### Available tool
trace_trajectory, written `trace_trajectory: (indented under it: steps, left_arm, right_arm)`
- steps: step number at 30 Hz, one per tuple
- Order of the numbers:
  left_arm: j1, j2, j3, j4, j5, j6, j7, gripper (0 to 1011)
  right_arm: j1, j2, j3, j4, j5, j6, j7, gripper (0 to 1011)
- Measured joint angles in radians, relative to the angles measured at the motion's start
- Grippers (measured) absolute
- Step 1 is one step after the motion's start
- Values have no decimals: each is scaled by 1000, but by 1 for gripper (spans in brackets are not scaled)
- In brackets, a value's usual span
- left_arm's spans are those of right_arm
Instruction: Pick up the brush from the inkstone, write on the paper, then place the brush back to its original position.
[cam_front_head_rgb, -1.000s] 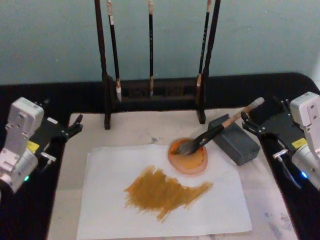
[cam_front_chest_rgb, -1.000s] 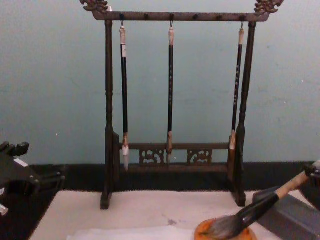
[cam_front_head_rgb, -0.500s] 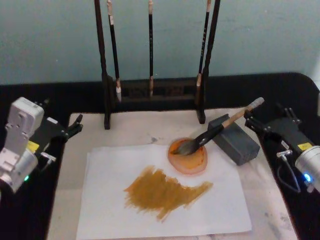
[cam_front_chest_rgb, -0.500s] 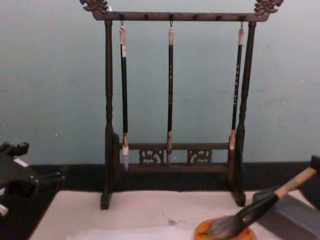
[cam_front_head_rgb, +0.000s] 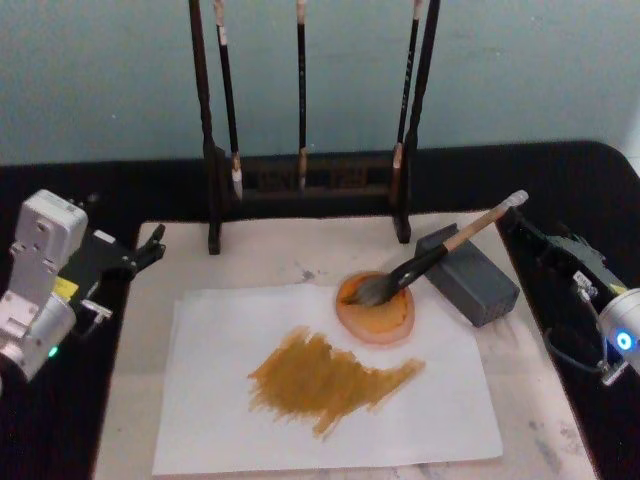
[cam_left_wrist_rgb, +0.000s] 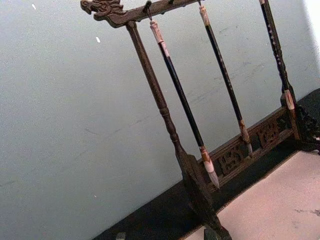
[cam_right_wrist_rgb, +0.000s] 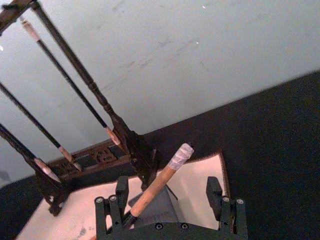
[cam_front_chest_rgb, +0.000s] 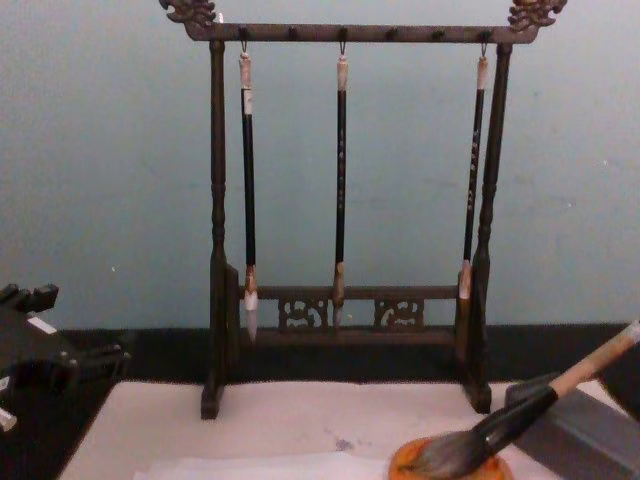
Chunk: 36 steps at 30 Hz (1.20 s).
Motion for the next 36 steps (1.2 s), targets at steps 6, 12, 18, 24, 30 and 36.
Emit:
trace_trajectory:
  steps: [6,12,18,24,30,36]
  left_arm:
    - [0,0,0,0,0,0,0,1010]
    - [0,0,0,0,0,0,0,1010]
    - [0,0,0,0,0,0,0,1010]
    - [0,0,0,0,0,0,0,1010]
    - [0,0,0,0,0,0,0,1010]
    - [0,0,0,0,0,0,0,1010]
  right_arm:
    - [25,-14,10,28,78,51,-10,1000]
    - [69,-27,6,77,140,88,-12,1000]
    - [108,-40,-9,118,177,104,-7,1000]
    - [151,-59,-28,166,214,111,-4,1000]
    - [186,-73,-39,221,238,108,2,1000]
    - [226,-79,-52,285,260,99,20,1000]
